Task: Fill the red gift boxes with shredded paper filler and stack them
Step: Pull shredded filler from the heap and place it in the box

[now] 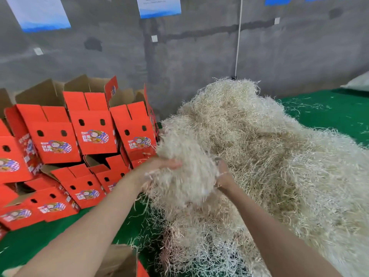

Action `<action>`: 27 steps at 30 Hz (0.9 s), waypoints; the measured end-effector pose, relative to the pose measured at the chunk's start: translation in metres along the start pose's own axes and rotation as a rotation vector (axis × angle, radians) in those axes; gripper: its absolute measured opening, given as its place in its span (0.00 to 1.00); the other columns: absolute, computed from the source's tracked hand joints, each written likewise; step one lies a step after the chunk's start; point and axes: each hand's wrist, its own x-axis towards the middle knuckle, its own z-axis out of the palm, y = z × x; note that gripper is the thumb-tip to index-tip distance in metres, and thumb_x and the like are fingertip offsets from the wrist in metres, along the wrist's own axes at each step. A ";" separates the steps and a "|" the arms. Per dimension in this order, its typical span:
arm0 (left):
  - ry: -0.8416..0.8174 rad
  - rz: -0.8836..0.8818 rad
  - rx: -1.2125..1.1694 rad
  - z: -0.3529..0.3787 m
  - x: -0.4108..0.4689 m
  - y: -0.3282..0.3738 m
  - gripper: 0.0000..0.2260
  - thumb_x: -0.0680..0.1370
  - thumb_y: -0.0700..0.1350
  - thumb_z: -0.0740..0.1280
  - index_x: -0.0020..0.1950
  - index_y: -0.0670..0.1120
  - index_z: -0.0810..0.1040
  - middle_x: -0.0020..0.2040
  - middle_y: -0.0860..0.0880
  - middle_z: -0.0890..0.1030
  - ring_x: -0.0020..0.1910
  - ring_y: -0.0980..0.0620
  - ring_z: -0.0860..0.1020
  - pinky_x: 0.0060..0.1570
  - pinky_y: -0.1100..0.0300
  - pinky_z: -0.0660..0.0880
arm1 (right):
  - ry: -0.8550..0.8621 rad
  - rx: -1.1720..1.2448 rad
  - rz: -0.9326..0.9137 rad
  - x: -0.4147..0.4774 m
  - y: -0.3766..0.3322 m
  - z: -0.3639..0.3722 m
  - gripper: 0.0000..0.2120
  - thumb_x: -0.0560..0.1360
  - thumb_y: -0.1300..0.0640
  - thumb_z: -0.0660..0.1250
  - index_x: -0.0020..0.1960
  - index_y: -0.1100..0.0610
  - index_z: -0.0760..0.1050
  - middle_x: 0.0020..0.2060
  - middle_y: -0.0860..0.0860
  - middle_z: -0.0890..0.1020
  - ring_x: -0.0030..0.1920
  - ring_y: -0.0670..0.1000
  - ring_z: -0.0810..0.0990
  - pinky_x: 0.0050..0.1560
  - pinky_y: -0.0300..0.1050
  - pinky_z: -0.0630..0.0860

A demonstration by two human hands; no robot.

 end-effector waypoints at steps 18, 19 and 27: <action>0.752 0.193 -0.325 -0.015 0.033 -0.011 0.31 0.67 0.42 0.76 0.66 0.42 0.67 0.58 0.49 0.75 0.59 0.48 0.72 0.58 0.58 0.64 | 0.223 -0.877 0.286 0.012 0.092 -0.054 0.25 0.73 0.67 0.62 0.69 0.57 0.62 0.69 0.60 0.62 0.68 0.60 0.65 0.64 0.56 0.69; 0.754 0.173 -0.365 -0.018 0.031 -0.012 0.32 0.67 0.43 0.76 0.67 0.41 0.66 0.58 0.48 0.73 0.58 0.49 0.71 0.58 0.56 0.63 | 0.252 -0.782 0.336 0.015 0.089 -0.061 0.25 0.74 0.69 0.60 0.69 0.58 0.62 0.69 0.61 0.61 0.66 0.60 0.66 0.60 0.52 0.73; 0.505 0.155 -0.482 -0.045 -0.010 -0.012 0.32 0.69 0.44 0.74 0.70 0.43 0.67 0.66 0.51 0.70 0.69 0.50 0.64 0.68 0.51 0.56 | -0.228 -0.985 -0.063 0.000 0.055 -0.026 0.27 0.73 0.50 0.65 0.70 0.49 0.63 0.67 0.51 0.69 0.67 0.54 0.67 0.71 0.62 0.56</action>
